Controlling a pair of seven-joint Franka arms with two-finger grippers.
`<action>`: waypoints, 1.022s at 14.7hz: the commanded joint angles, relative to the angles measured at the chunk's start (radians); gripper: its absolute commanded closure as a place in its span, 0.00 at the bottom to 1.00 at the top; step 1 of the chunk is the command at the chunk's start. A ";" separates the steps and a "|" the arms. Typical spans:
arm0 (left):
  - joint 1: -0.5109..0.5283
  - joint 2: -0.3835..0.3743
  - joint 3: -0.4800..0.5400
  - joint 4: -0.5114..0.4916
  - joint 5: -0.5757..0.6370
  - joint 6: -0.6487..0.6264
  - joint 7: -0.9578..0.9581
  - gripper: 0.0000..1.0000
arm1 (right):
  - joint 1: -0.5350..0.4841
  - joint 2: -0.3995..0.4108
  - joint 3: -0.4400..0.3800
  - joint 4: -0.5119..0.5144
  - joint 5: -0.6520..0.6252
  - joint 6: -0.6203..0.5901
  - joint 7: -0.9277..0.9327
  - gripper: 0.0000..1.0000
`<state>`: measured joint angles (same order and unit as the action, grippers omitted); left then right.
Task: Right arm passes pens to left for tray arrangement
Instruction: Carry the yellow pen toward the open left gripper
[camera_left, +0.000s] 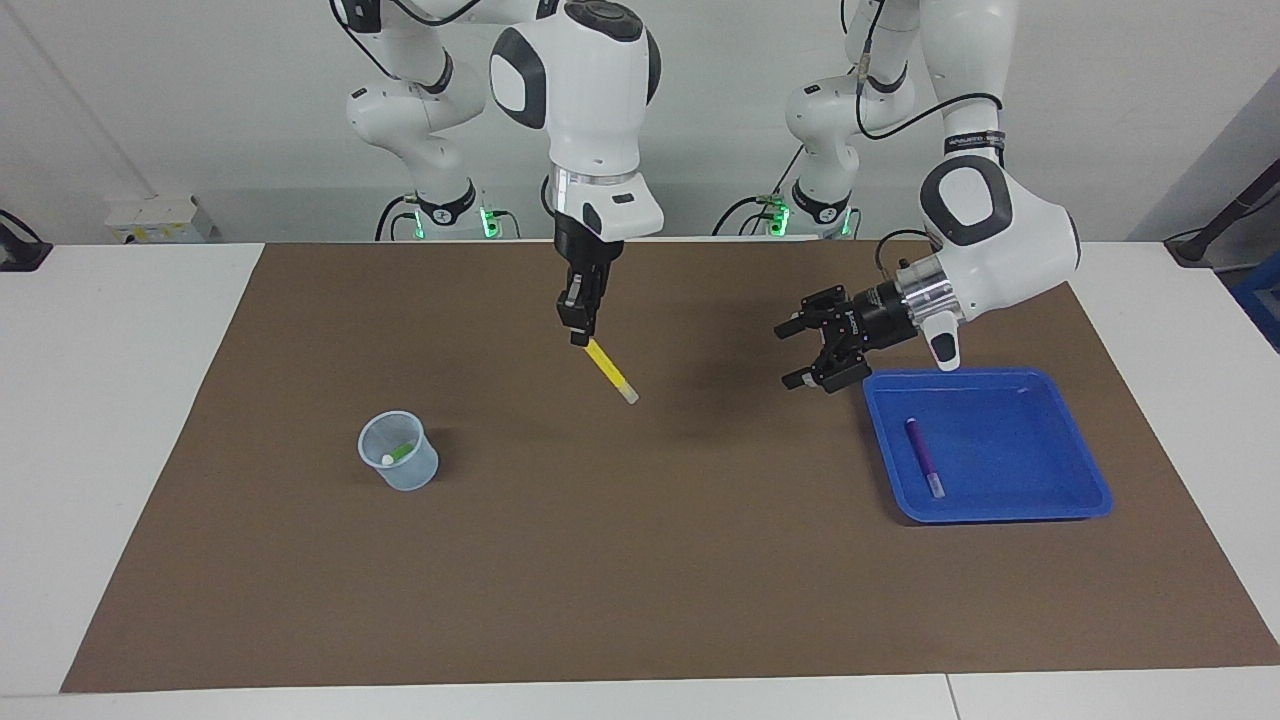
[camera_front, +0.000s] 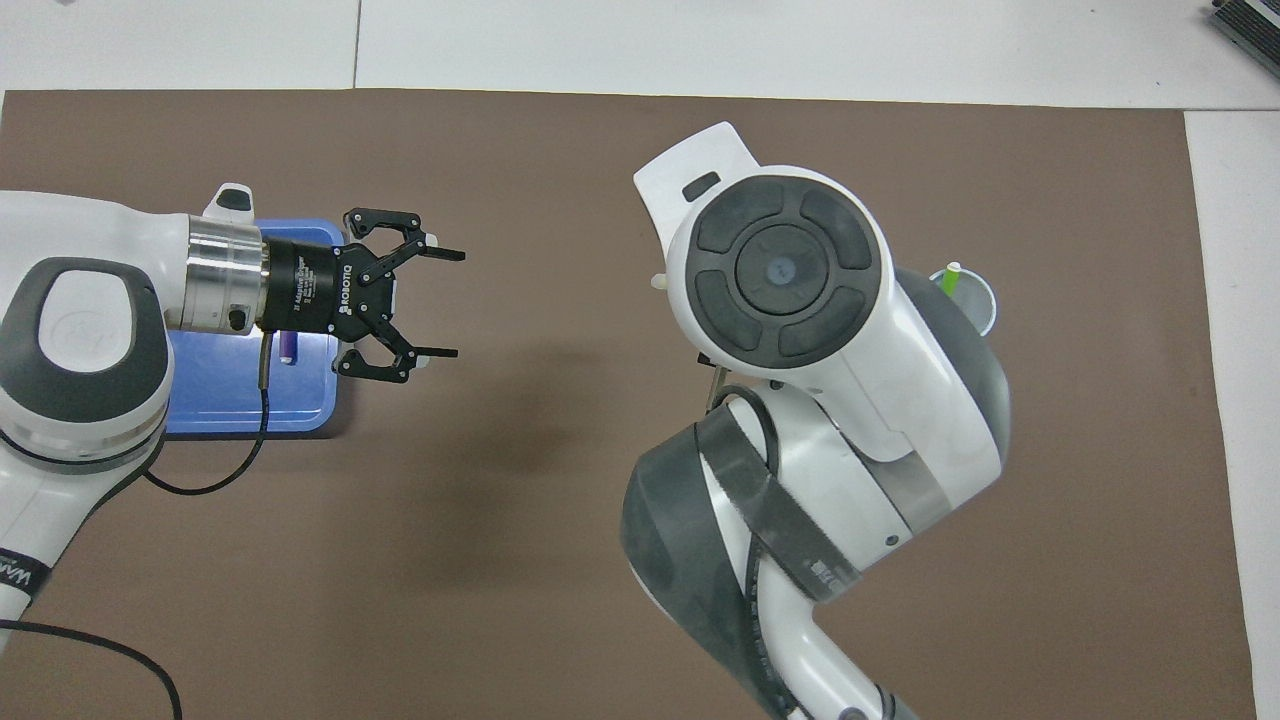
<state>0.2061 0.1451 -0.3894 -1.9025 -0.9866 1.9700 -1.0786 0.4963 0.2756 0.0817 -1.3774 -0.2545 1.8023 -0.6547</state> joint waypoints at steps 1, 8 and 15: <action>-0.028 -0.012 -0.011 -0.003 -0.023 0.048 -0.029 0.03 | 0.004 0.039 0.023 0.063 0.009 -0.034 0.041 1.00; -0.135 -0.009 -0.028 -0.003 -0.050 0.216 -0.139 0.03 | 0.008 0.051 0.026 0.060 0.155 0.021 0.129 1.00; -0.183 -0.004 -0.029 -0.007 -0.052 0.299 -0.168 0.11 | 0.042 0.066 0.026 0.055 0.196 0.058 0.202 1.00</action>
<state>0.0573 0.1452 -0.4219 -1.9027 -1.0182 2.2151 -1.2196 0.5345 0.3273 0.1057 -1.3481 -0.0815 1.8641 -0.4706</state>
